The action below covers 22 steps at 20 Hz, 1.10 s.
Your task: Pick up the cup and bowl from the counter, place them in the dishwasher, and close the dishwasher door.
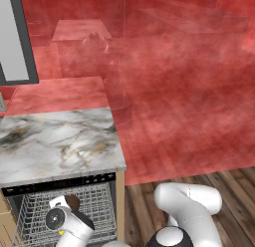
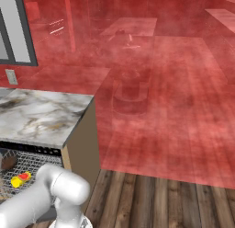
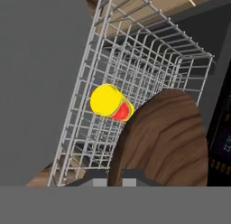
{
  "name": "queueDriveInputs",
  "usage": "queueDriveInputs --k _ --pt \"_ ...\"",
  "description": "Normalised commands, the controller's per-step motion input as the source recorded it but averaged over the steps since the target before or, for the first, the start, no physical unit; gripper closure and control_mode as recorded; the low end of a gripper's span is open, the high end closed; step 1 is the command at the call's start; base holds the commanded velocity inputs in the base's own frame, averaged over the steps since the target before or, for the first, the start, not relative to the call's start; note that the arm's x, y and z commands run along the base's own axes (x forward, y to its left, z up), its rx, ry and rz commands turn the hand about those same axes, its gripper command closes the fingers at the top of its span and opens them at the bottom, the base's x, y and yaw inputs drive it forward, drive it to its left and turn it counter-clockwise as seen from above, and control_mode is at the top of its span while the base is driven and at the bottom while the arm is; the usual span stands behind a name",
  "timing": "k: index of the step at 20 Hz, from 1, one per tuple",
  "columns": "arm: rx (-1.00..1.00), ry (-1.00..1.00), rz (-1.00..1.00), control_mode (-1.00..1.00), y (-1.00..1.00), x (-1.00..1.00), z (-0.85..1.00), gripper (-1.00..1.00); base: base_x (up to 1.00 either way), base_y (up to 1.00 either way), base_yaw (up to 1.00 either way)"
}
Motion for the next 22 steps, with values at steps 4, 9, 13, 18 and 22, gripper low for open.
queueDriveInputs --k 4,9,13,18,22 --pt "0.00 0.00 0.00 -1.00 0.00 0.07 -0.29 1.00 0.00 0.00 0.00" --pt "0.00 0.00 0.00 -1.00 0.00 0.01 -0.17 1.00 0.00 0.00 0.00" --pt "0.00 0.00 0.00 -1.00 0.00 0.01 -0.24 1.00 0.00 0.00 0.00" --pt "0.00 0.00 0.00 -1.00 -0.06 0.00 -0.12 1.00 0.00 0.00 0.00" --pt "0.00 0.00 0.00 -1.00 -0.20 0.08 -0.09 1.00 0.00 0.00 0.00"
